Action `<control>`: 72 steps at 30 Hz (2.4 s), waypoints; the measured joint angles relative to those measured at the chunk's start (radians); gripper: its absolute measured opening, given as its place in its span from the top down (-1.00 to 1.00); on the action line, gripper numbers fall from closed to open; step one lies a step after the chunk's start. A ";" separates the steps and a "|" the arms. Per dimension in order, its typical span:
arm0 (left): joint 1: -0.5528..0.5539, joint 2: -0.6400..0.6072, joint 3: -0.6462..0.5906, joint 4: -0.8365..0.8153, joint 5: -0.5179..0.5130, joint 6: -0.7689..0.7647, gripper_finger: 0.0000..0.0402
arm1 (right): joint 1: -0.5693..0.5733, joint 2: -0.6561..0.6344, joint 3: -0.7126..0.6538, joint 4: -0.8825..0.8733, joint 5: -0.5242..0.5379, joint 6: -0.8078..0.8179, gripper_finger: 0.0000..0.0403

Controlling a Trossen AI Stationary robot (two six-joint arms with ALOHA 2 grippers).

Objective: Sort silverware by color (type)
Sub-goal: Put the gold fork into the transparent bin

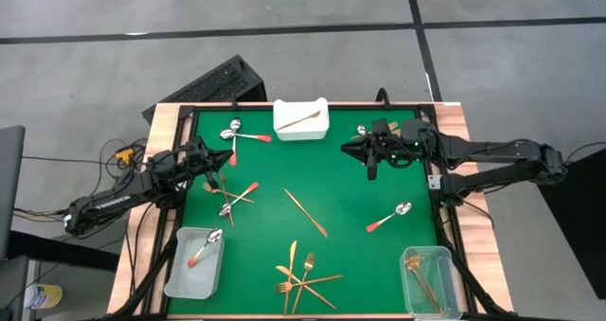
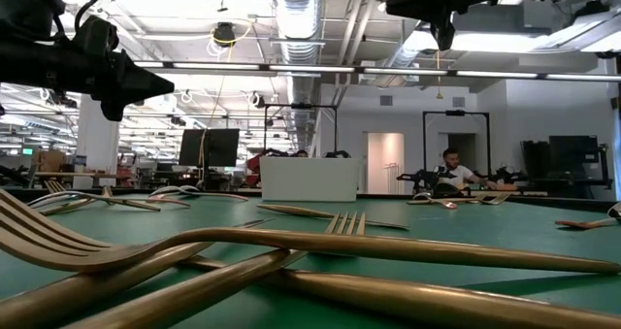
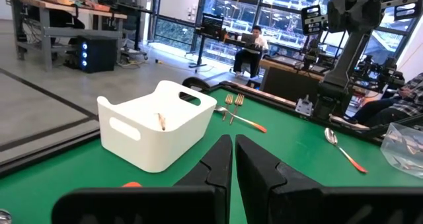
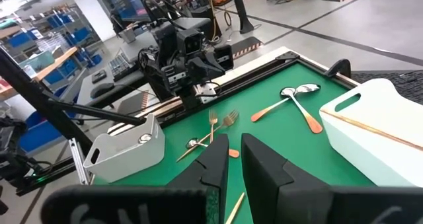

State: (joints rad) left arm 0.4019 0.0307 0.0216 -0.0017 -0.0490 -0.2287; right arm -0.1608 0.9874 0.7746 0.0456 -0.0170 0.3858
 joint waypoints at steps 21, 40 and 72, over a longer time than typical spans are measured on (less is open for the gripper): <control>0.000 0.000 0.000 0.000 0.000 0.000 0.96 | -0.022 0.000 0.000 -0.007 -0.007 0.009 0.68; 0.000 0.000 0.000 0.000 0.000 0.000 0.96 | -0.040 0.000 0.000 -0.502 0.326 0.355 0.68; 0.003 0.000 0.000 0.007 -0.022 -0.557 0.96 | -0.775 0.329 0.000 -0.748 0.230 0.446 0.02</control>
State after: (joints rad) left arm 0.4049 0.0311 0.0216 0.0050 -0.0714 -0.7857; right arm -0.9362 1.3162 0.7746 -0.7020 0.2134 0.8322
